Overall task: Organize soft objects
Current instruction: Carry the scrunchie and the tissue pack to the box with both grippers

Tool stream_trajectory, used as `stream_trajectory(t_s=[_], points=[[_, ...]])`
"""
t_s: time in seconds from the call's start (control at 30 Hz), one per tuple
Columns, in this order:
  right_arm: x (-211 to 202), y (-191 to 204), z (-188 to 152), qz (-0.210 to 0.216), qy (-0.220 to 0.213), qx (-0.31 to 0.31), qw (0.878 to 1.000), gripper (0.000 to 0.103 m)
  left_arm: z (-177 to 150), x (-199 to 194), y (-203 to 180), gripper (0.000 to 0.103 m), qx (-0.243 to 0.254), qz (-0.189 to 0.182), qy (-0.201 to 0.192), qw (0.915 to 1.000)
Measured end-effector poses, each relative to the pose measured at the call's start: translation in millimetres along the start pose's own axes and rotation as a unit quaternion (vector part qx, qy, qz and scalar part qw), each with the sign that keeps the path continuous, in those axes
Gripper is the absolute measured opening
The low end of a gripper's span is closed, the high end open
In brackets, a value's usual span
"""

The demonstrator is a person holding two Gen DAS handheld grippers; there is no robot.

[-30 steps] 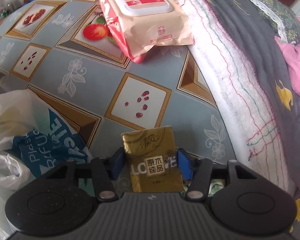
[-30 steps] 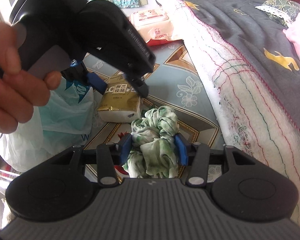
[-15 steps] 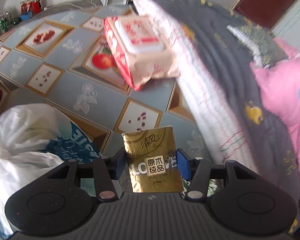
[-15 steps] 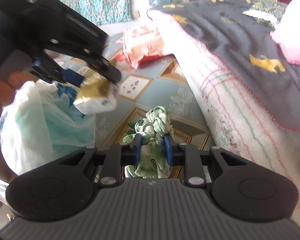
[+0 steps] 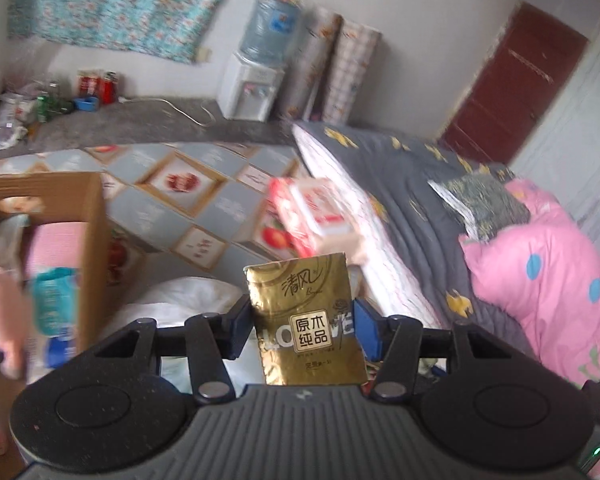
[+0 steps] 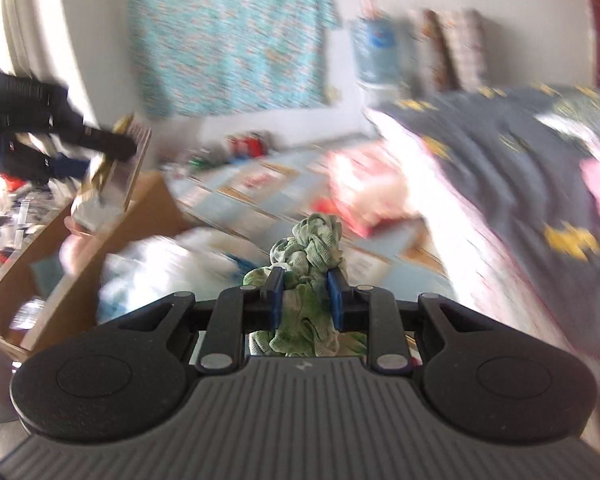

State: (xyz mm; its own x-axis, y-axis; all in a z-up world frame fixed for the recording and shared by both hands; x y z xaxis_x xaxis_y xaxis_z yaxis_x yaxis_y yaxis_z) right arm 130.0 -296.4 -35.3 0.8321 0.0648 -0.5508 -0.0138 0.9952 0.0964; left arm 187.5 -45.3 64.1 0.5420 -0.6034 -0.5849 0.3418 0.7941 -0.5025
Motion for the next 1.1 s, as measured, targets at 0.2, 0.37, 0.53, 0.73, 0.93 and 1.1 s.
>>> stream_trajectory(t_s=[0.2, 0.37, 0.53, 0.73, 0.93, 1.1], points=[[-3.5, 82.7, 31.5, 0.113, -0.006, -0.043, 0.993, 0.021, -14.5, -75.1, 59.8, 0.054, -0.036, 0.06, -0.039, 0.9968], [3.6, 155.4, 49.7, 0.195, 0.021, -0.084, 0.977, 0.021, -41.0, -106.2, 114.8, 0.054, -0.08, 0.088, -0.04, 0.9921], [23.4, 221.9, 65.4, 0.249, 0.077, -0.121, 0.958, 0.022, -70.0, -105.8, 161.3, 0.054, -0.111, 0.096, -0.001, 0.9891], [54.3, 300.1, 67.9, 0.294, 0.191, -0.173, 0.92, 0.022, -99.9, -83.9, 200.8, 0.055, -0.135, 0.095, 0.072, 0.9836], [77.2, 354.0, 46.7, 0.27, 0.249, -0.262, 0.893, 0.023, -112.8, -68.4, 222.3, 0.055, -0.146, 0.085, 0.128, 0.9772], [90.8, 374.1, 29.1, 0.249, 0.282, -0.309, 0.873, 0.024, -118.1, -61.8, 233.2, 0.055, -0.152, 0.09, 0.155, 0.9719]])
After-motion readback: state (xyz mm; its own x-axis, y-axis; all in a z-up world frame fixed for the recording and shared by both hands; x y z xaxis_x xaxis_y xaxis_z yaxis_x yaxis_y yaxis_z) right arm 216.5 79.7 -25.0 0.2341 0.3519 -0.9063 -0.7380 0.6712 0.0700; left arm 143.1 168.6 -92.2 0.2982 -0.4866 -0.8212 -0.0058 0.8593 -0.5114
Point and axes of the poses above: each gripper's, at about its wrist camera, not at the fingertips, and x roughly the way its jaws point, y to its left, z to its top, the point moved 5 cm from there along x, roughly the way its jaws point, and after that the axes turned 15 degrees about -z, right-handed, at the moved point
